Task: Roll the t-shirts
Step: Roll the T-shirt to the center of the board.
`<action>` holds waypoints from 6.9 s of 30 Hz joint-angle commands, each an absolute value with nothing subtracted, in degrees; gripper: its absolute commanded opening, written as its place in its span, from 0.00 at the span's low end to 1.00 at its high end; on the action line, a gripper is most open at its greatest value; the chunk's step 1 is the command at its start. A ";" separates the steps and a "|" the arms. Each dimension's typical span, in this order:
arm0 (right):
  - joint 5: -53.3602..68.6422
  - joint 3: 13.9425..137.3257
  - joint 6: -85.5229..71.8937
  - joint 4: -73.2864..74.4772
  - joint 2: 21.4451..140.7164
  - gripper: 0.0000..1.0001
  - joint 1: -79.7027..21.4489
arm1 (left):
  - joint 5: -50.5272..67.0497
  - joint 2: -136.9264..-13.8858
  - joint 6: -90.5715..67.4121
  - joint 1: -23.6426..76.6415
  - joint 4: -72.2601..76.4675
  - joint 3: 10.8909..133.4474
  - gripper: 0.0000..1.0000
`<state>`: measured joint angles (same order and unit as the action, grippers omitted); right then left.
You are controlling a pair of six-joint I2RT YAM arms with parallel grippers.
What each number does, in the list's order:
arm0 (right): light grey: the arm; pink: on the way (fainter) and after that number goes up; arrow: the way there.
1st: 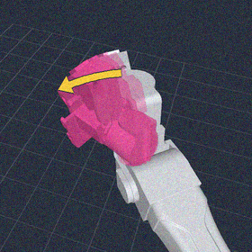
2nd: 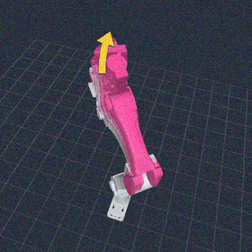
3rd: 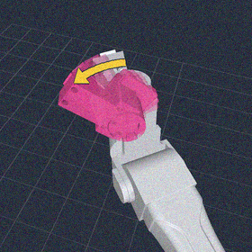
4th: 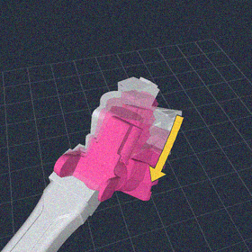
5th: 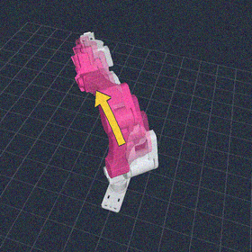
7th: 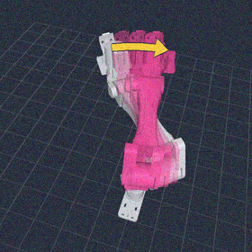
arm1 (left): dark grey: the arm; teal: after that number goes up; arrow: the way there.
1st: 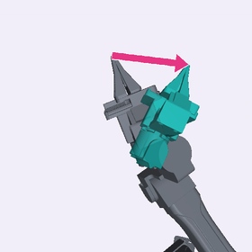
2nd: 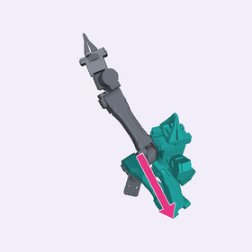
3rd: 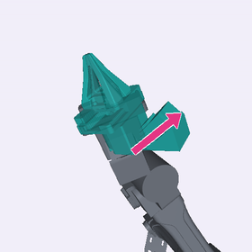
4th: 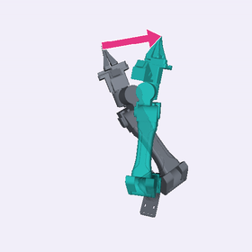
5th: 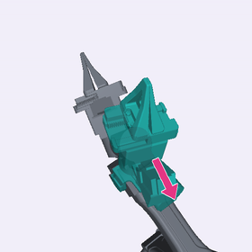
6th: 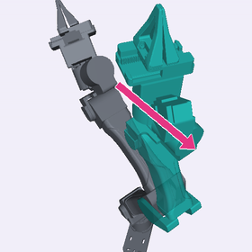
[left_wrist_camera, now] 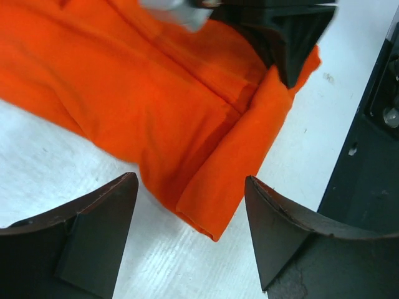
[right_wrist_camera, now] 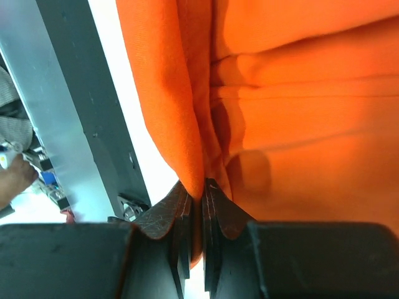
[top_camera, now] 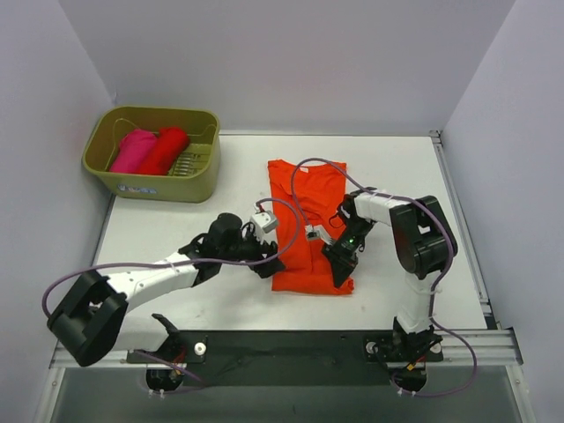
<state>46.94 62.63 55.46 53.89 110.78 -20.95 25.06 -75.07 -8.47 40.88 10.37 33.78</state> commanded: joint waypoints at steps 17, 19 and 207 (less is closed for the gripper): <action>51.16 77.26 60.91 75.50 127.35 0.02 -16.96 | 7.38 -72.42 31.02 62.84 32.77 23.38 0.82; 51.24 76.64 60.65 75.15 127.53 0.03 -16.88 | 7.82 -73.47 32.95 63.89 34.44 22.68 0.82; 46.67 83.05 52.21 66.53 126.91 0.16 -13.18 | 0.44 -93.25 46.84 64.34 40.17 28.12 0.68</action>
